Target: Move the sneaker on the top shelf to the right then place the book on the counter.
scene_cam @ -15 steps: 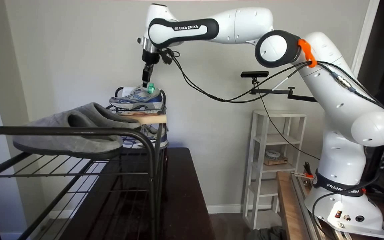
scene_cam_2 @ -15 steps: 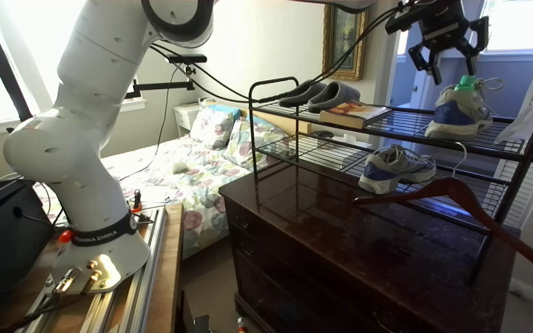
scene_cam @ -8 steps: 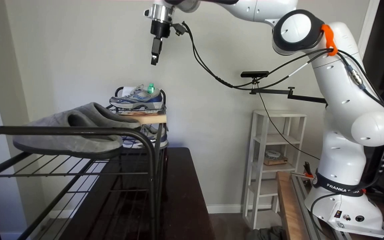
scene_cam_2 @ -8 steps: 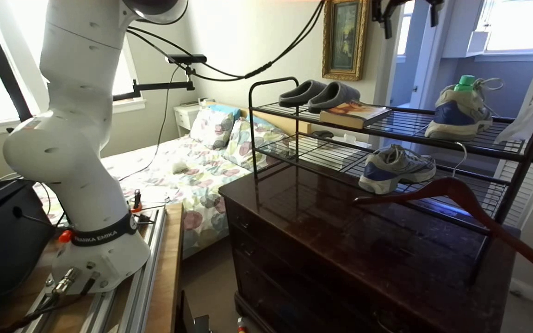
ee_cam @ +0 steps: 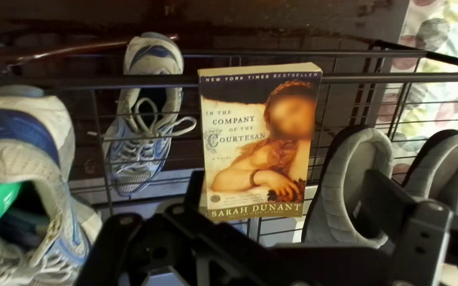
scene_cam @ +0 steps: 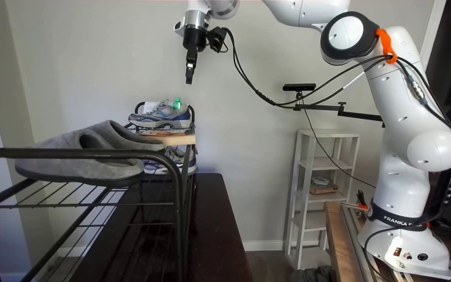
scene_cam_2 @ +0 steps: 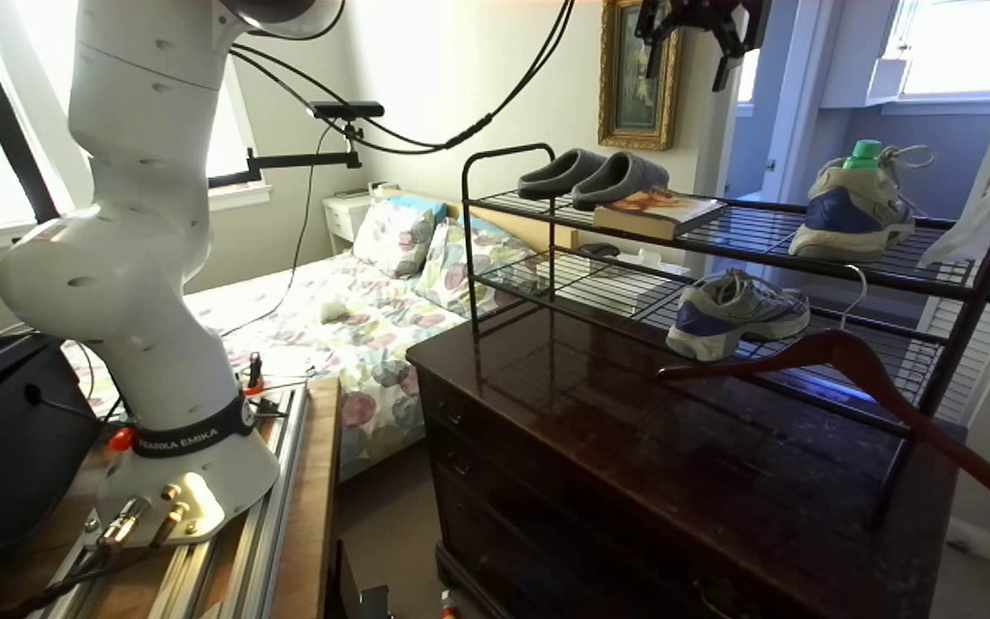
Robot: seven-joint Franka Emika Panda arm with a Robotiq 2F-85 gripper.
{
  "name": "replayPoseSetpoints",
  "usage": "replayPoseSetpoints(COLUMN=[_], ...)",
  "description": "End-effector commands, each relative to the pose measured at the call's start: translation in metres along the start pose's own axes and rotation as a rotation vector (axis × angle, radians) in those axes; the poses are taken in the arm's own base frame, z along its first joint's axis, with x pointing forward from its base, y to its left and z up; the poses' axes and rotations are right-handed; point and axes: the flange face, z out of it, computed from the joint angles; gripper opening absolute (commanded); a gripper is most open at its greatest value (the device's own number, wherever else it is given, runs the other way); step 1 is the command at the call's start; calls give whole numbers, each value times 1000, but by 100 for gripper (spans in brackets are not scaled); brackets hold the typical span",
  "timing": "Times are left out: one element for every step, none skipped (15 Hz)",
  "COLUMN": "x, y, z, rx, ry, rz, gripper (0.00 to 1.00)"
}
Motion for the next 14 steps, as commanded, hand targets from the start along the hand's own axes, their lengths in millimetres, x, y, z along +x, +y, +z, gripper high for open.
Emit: replayPoseSetpoints(x=[-2, -1, -1, 1, 2, 3, -1, -1, -1, -1, -1, -5, -4, -4], y=[30, 41, 49, 56, 60, 61, 61, 63, 63, 63, 63, 66, 70, 72], z=[45, 56, 66, 76, 83, 86, 86, 91, 92, 92, 91, 80, 86, 97], rx=[142, 108, 109, 97, 76, 42, 93, 93, 94, 93, 93, 76, 79, 98], ry=[-51, -66, -79, -93, -111, -129, -112, -119, -121, -120, -119, -79, -89, -109], rz=[22, 40, 49, 59, 70, 82, 75, 77, 78, 78, 78, 63, 17, -50], gripper=[100, 100, 100, 100, 100, 100, 100, 100, 100, 100, 100, 100, 100, 100])
